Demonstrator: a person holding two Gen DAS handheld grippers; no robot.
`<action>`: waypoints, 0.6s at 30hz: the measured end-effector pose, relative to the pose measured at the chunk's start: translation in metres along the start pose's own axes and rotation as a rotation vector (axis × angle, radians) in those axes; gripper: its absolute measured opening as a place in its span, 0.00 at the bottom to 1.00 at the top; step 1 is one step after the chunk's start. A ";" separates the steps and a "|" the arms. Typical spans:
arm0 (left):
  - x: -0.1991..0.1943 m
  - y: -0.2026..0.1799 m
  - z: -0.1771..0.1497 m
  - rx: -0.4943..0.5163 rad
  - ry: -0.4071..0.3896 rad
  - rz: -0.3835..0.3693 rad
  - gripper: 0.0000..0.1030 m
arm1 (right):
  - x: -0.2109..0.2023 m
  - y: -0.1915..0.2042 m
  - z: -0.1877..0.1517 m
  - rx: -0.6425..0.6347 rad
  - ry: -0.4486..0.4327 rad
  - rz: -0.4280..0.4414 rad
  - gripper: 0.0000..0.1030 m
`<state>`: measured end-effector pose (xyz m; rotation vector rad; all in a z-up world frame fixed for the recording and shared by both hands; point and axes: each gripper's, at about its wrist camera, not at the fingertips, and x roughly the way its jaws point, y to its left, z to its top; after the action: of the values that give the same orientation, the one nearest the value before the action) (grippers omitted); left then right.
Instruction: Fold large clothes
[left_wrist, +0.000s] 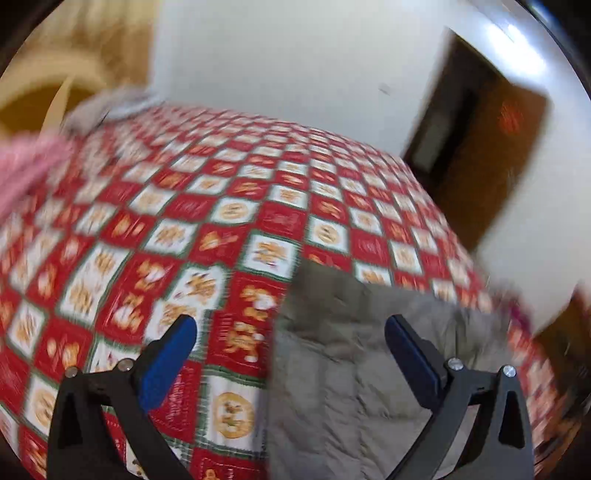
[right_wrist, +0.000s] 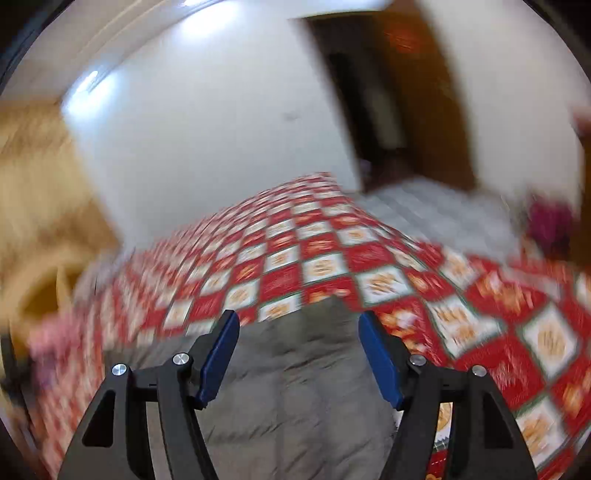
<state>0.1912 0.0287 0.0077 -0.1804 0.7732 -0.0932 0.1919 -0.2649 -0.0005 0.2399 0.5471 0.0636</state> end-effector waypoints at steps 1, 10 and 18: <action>0.010 -0.020 -0.001 0.043 -0.008 0.031 1.00 | 0.008 0.026 0.000 -0.086 0.017 0.002 0.63; 0.139 -0.114 -0.010 0.244 0.041 0.191 1.00 | 0.154 0.068 -0.019 -0.158 0.234 -0.040 0.22; 0.162 -0.087 -0.032 0.103 0.030 0.145 1.00 | 0.186 0.053 -0.058 -0.118 0.212 -0.068 0.20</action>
<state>0.2830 -0.0852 -0.1084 -0.0251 0.8072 0.0022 0.3205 -0.1780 -0.1296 0.0998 0.7594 0.0553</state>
